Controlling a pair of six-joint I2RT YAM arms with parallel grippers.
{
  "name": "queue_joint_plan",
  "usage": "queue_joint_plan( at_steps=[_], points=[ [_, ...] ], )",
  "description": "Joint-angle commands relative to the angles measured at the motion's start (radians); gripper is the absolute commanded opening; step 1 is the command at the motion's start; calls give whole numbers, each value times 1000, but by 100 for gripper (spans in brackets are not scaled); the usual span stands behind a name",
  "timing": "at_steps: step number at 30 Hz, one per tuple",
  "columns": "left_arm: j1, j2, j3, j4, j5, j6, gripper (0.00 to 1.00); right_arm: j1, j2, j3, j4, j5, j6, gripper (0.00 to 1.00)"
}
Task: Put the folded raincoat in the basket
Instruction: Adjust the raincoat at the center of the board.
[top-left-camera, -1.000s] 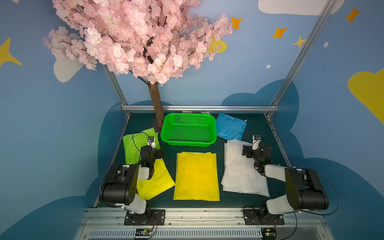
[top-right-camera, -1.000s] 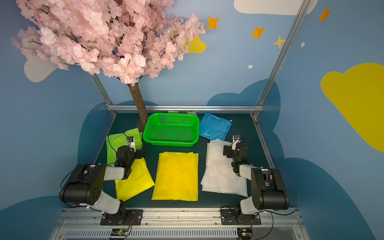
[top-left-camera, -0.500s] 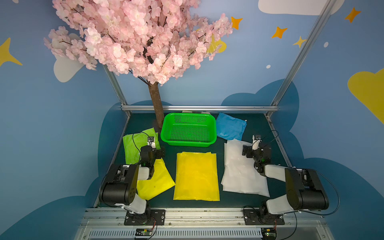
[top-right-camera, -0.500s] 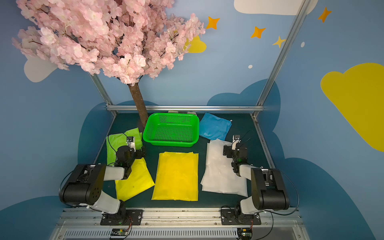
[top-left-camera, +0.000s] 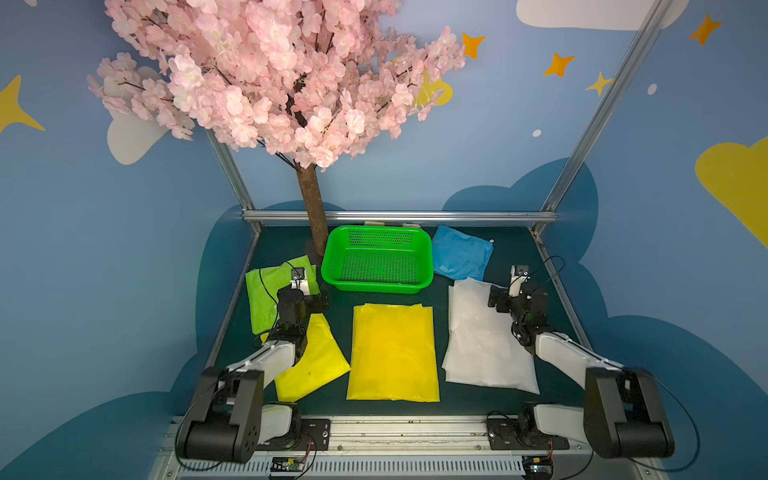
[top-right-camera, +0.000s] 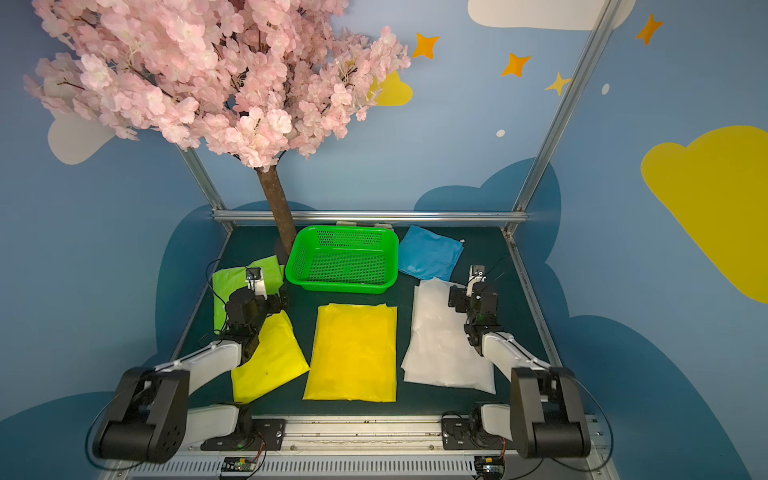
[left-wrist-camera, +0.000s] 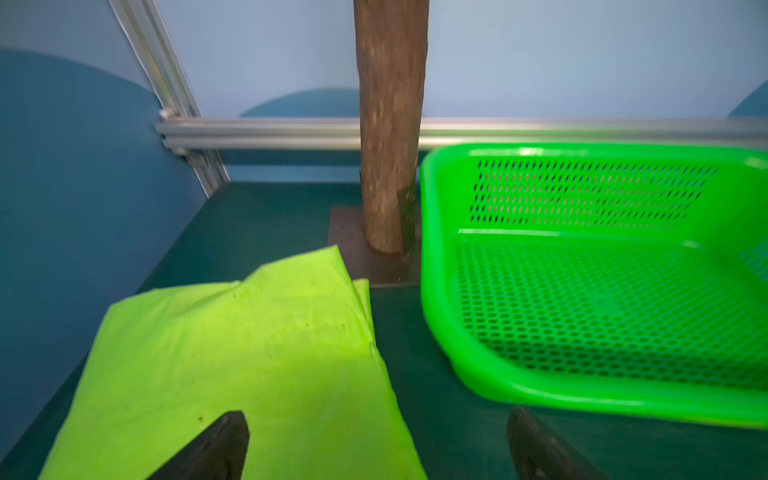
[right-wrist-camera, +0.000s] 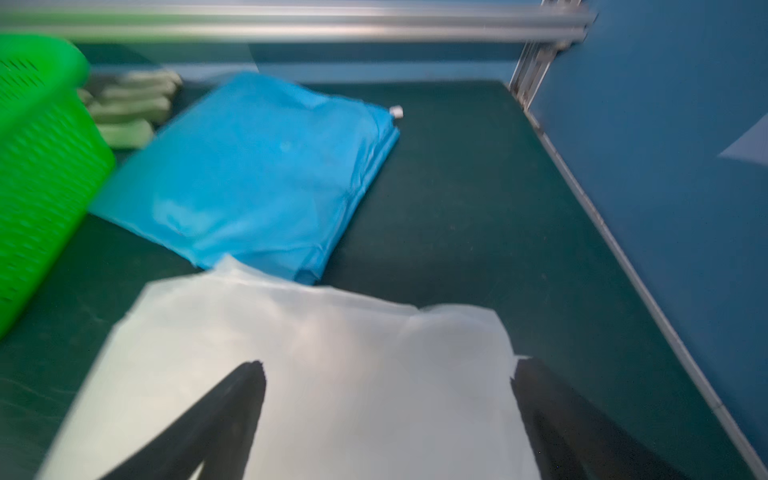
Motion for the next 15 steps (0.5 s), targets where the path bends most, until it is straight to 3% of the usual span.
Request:
queue_joint_plan(
  at_steps=[1, 3, 7, 10, 12, 15],
  points=[
    [-4, -145, 128, -476, -165, -402, 100, 6, -138, 106, -274, 17, 146, 98],
    [2, -203, 164, -659, -137, -584, 100, 2, -185, 126, -356, -30, 300, 98],
    [46, -259, 157, -716, 385, -664, 99, 16, -239, 150, -491, -362, 335, 98],
    [1, -258, 154, -793, 648, -686, 93, 62, -222, 210, -695, -496, 379, 94],
    [-80, -260, 158, -902, 662, -687, 93, 121, -183, 232, -780, -577, 348, 92],
    [-270, -277, 152, -982, 625, -697, 93, 232, -92, 290, -900, -648, 314, 89]
  ],
)
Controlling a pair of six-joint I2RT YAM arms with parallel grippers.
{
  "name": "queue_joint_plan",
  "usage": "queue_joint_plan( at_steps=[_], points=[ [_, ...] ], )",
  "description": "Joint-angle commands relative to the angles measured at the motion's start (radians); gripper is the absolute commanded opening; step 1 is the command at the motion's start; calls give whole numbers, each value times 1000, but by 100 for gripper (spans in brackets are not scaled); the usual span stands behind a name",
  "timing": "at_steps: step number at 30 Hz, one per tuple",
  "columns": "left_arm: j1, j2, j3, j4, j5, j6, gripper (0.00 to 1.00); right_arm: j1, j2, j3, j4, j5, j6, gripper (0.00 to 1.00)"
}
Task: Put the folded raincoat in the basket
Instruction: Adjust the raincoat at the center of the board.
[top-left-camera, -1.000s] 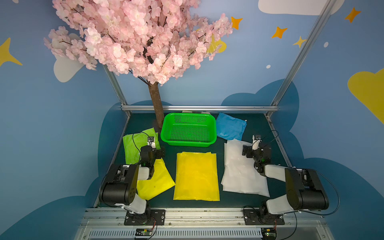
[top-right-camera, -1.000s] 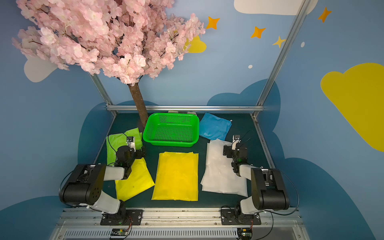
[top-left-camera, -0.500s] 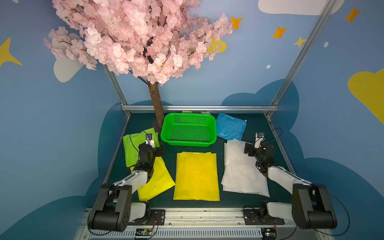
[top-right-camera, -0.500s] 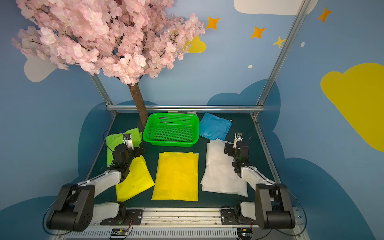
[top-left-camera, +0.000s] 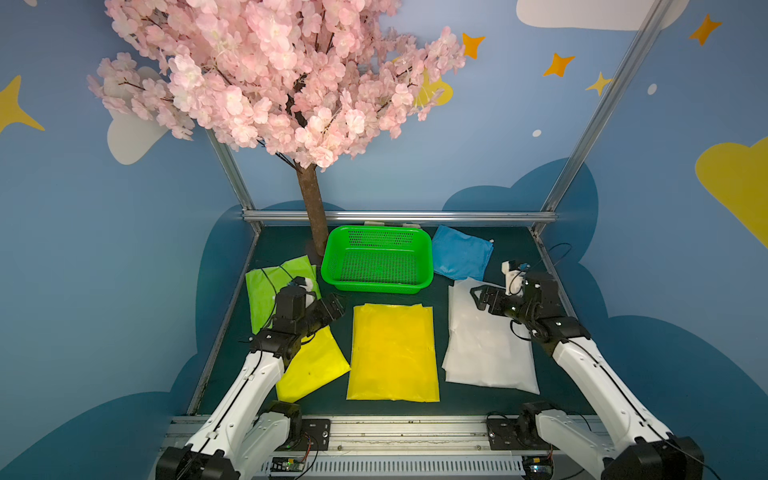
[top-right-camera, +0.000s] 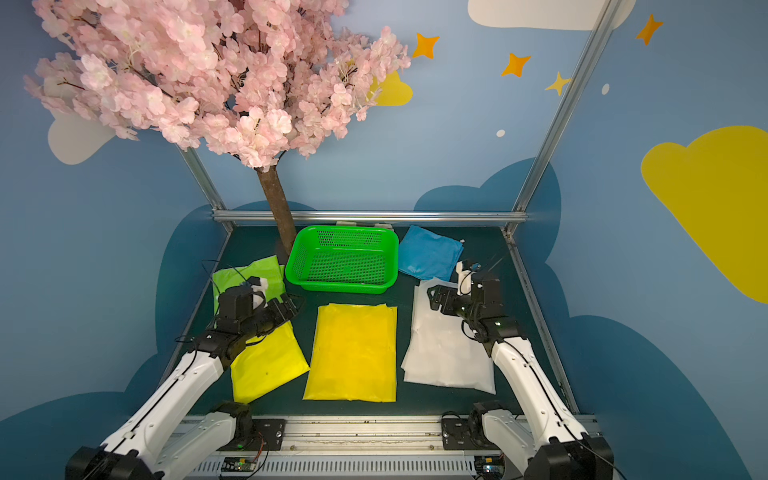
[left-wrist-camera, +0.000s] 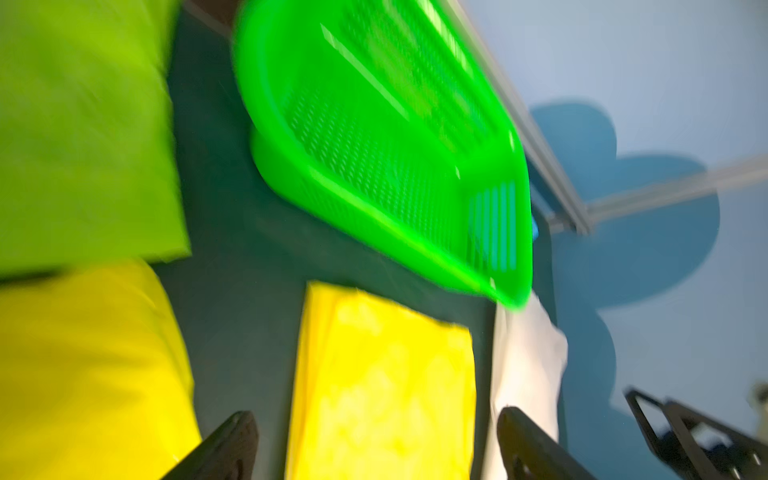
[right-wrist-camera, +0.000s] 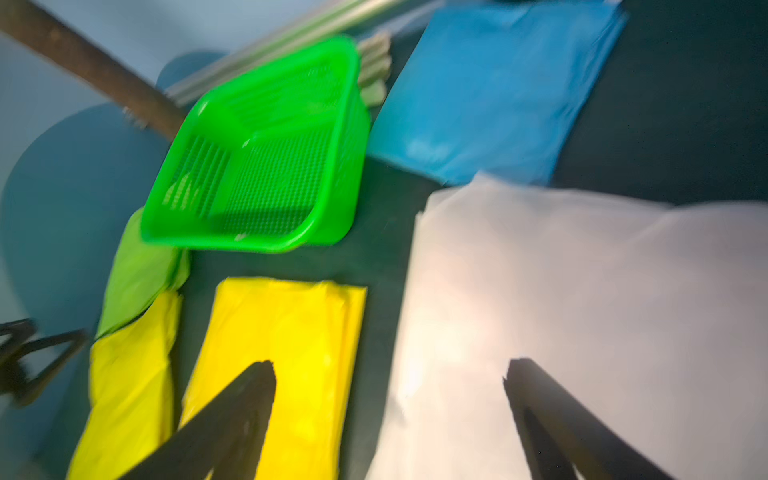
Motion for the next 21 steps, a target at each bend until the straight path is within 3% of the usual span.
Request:
queue_joint_plan(
  at_steps=[1, 4, 7, 13, 21],
  points=[
    [-184, -23, -9, -168, 82, -69, 93, 112, 91, 74, -243, -157, -11, 89],
    [-371, -16, -15, -178, -16, -120, 93, 203, 199, 124, -280, -129, -3, 84],
    [-477, 15, -19, -188, -91, -160, 93, 264, 297, 157, -266, -109, 27, 82],
    [-597, 108, -6, -185, -138, -201, 88, 290, 516, 259, -239, -86, 37, 76],
    [-651, 145, 3, -200, -165, -218, 86, 278, 668, 321, -165, -18, 73, 75]
  ],
)
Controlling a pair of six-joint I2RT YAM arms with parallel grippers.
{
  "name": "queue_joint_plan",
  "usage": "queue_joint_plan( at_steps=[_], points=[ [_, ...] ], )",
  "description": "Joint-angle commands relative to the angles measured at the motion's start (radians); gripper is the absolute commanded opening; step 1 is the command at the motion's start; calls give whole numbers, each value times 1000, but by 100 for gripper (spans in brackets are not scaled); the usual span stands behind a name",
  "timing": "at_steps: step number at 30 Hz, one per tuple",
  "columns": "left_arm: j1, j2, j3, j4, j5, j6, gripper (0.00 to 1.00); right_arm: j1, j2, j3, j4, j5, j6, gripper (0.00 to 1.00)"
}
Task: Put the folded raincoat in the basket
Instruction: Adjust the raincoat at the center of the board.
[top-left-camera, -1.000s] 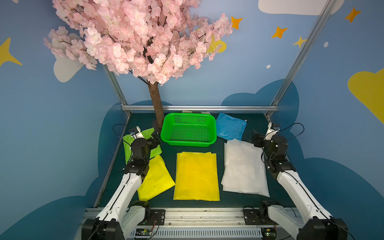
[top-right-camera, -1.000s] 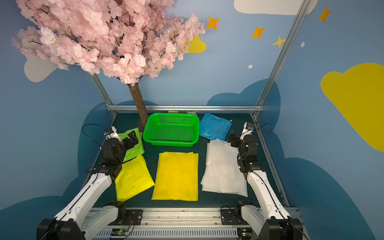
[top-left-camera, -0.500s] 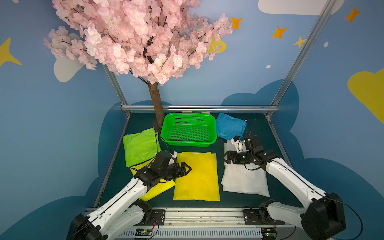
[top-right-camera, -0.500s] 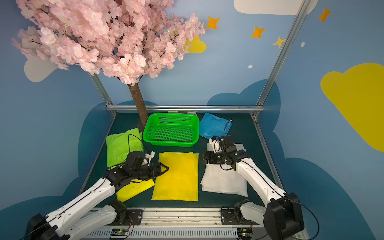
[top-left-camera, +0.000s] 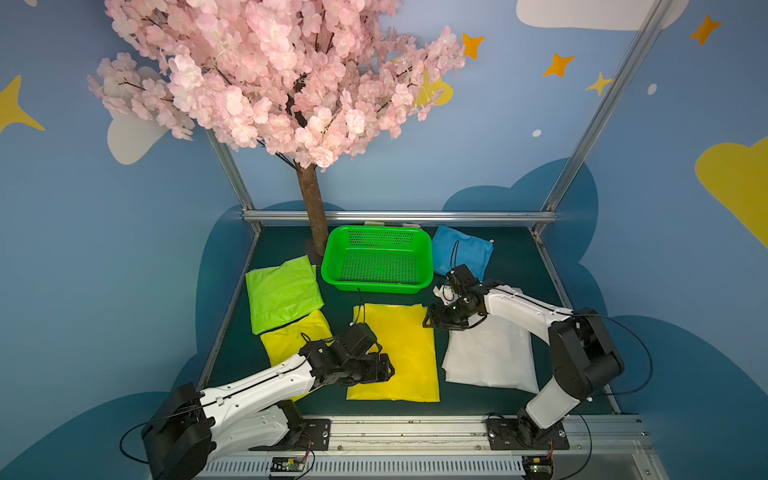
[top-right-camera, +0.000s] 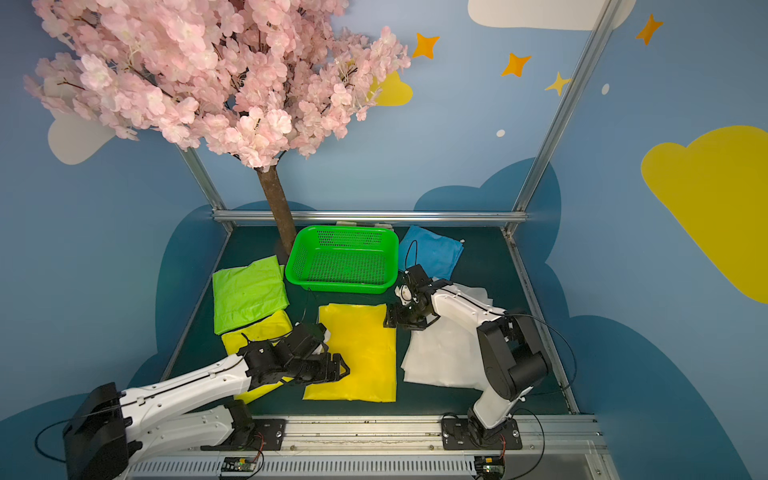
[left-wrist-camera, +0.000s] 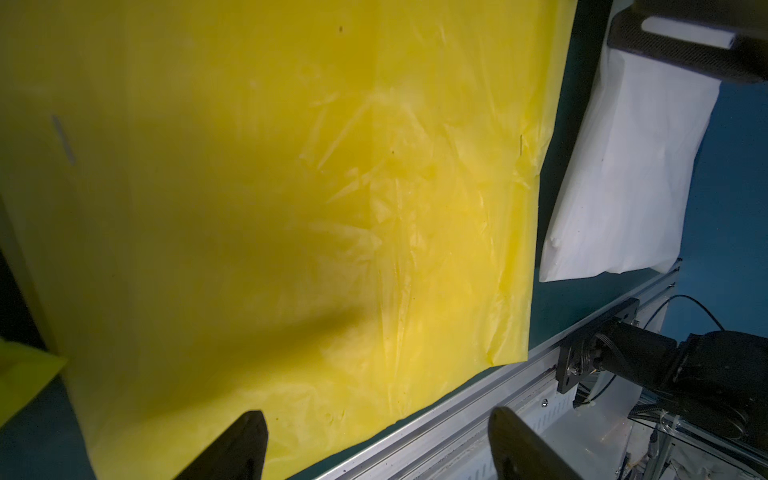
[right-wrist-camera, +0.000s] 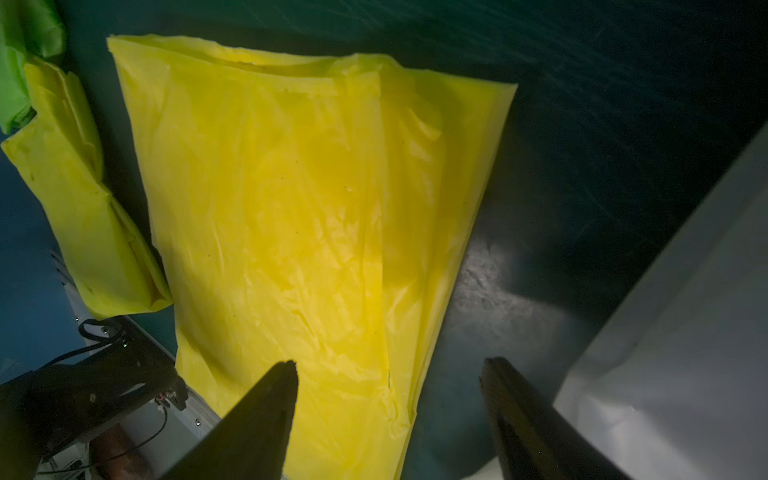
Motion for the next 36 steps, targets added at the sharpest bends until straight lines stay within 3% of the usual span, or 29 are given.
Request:
queue_joint_plan(
  at_steps=[1, 10, 17, 23, 31, 36],
  points=[
    [-6, -16, 8, -32, -34, -22, 86, -7, 47, 43, 38, 52, 23, 75],
    [-6, -110, -44, -61, -76, -44, 87, -28, 133, 73, 182, 48, 47, 71],
    [-6, -122, -60, -70, -94, -45, 87, -35, 184, 79, 227, 8, 71, 62],
    [-6, -110, -60, -67, -95, -44, 87, -39, 199, 61, 279, -19, 88, 44],
    [-3, -112, -70, -50, -96, -62, 87, -47, 145, -9, 350, -46, 122, 5],
    [-1, -126, -68, -44, -91, -69, 88, -88, -11, -120, 369, -16, 169, 0]
  ],
)
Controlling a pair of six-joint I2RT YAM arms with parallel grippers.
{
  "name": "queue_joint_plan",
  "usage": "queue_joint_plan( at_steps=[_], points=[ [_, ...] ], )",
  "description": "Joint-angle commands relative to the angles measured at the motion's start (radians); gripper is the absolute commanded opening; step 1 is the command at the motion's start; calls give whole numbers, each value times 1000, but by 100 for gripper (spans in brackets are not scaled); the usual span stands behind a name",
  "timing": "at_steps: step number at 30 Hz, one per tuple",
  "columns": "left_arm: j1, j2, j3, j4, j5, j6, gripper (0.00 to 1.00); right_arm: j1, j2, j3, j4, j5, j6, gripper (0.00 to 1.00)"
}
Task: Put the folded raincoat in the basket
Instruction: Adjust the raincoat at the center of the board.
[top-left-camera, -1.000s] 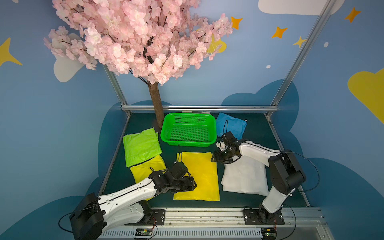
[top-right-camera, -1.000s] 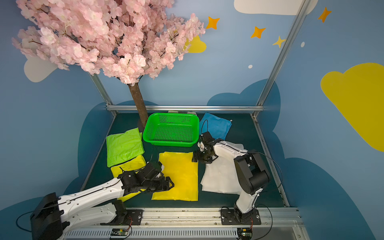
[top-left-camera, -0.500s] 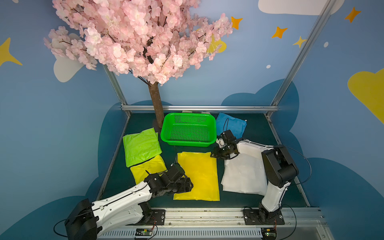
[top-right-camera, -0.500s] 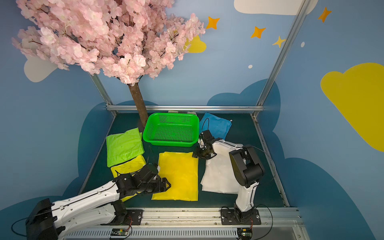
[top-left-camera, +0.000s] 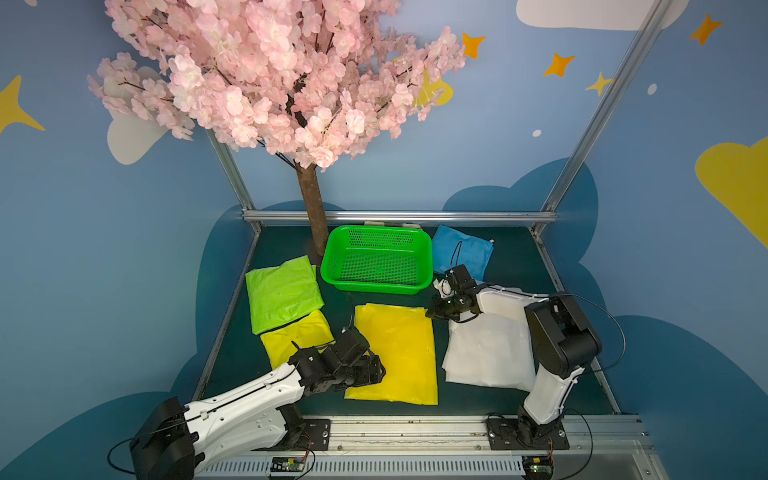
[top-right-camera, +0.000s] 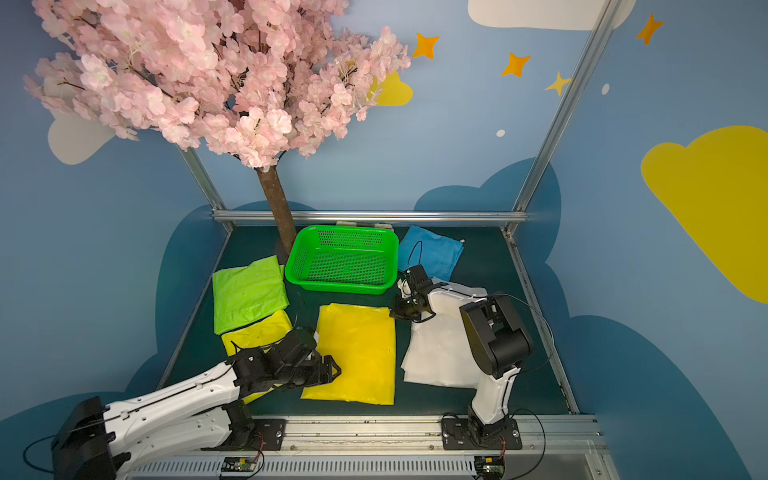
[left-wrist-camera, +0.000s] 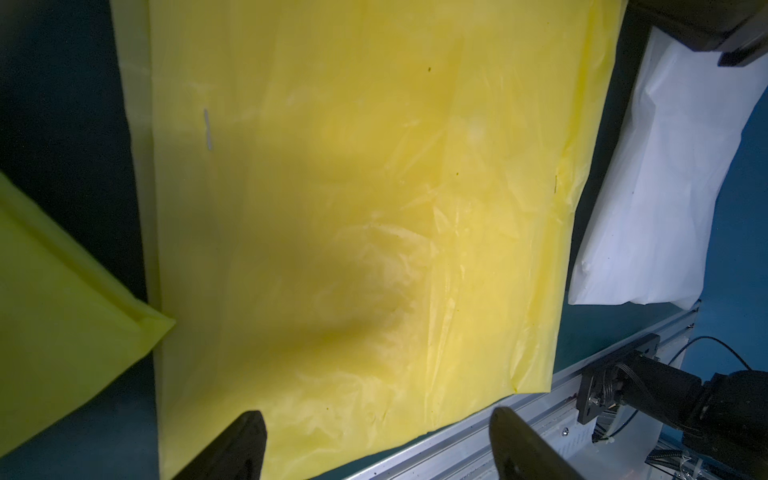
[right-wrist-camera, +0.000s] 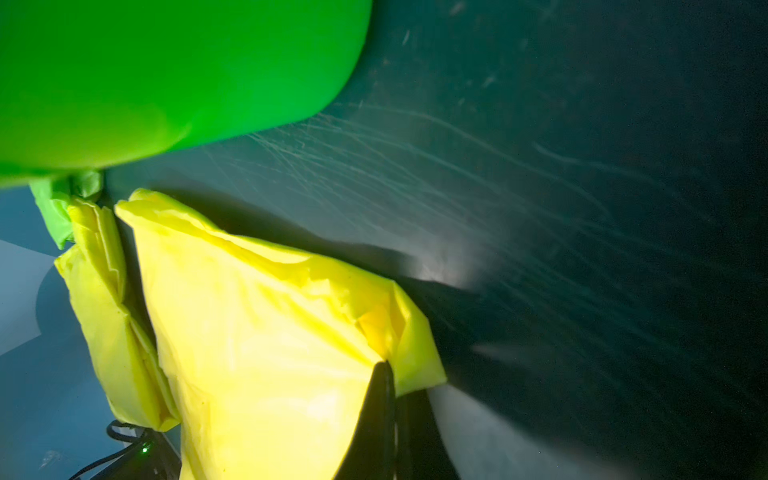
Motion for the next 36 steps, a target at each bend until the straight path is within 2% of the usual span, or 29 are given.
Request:
queue_joint_plan(
  at_steps=[1, 4, 7, 12, 16, 19, 23, 28, 32, 36],
  points=[
    [3, -15, -6, -3, 0, -10, 88, -35, -154, -75, 39, 12, 48, 0],
    [3, -17, -6, 3, 4, -13, 88, -65, -282, -142, 36, 22, 80, 0],
    [4, -13, 0, 7, 13, -19, 88, -106, -419, -214, -6, 90, 142, 0],
    [4, -12, -4, 35, 29, -39, 88, -227, -655, -338, -127, 292, 319, 0],
    [2, 4, -24, 94, 53, -70, 89, -291, -826, -480, -117, 363, 479, 0],
    [2, 38, -42, 143, 74, -103, 89, -291, -926, -575, -20, 278, 485, 0],
    [-18, 106, -65, 239, 127, -134, 88, -290, -1020, -574, -128, 193, 479, 0],
    [-30, 221, -92, 347, 136, -168, 84, -260, -1068, -603, -171, 108, 514, 0],
    [-36, 318, -52, 367, 150, -154, 72, -171, -1081, -656, -141, 106, 582, 0],
    [-40, 347, -43, 380, 151, -149, 57, -72, -1073, -632, -192, 156, 565, 0]
  ],
)
